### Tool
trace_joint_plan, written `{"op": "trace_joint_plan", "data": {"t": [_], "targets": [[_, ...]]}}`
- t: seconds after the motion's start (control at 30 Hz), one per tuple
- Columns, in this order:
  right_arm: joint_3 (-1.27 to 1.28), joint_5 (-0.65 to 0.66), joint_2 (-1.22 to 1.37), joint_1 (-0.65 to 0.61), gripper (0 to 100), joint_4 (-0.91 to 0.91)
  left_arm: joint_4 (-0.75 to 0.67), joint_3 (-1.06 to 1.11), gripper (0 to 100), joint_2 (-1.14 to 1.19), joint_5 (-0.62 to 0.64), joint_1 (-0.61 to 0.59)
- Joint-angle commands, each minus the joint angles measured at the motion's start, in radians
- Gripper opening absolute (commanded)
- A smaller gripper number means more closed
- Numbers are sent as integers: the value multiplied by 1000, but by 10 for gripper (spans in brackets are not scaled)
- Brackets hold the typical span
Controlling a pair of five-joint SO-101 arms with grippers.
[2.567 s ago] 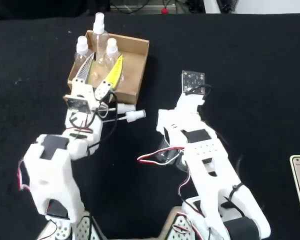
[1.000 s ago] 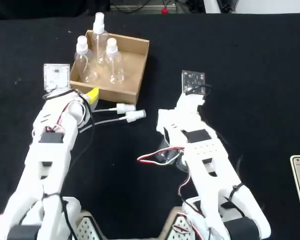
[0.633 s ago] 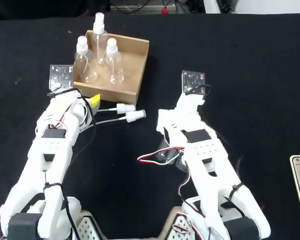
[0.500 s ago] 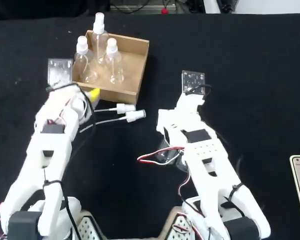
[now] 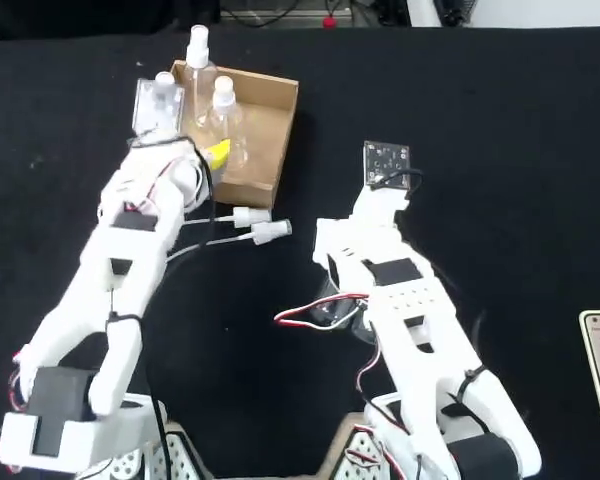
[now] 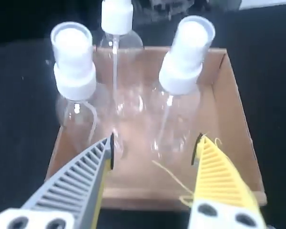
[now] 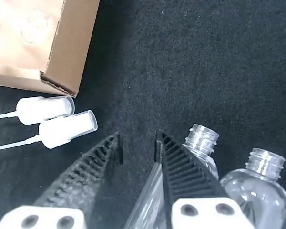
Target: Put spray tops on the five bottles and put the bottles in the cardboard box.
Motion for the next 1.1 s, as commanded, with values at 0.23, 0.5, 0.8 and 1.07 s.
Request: {"op": "trace_joint_plan", "data": {"t": [0.23,0.5,0.8,1.07], "targets": [[-10,11,-39,15,117,-29,-342,-16,276,169,-2,8],[-10,11,-39,15,117,-29,-345,-85,275,256,-5,38],[-10,11,-39,15,117,-29,-345,-87,275,256,-8,33],[-10,11,-39,15,117,-29,-304,-35,273,244,-9,22]]}}
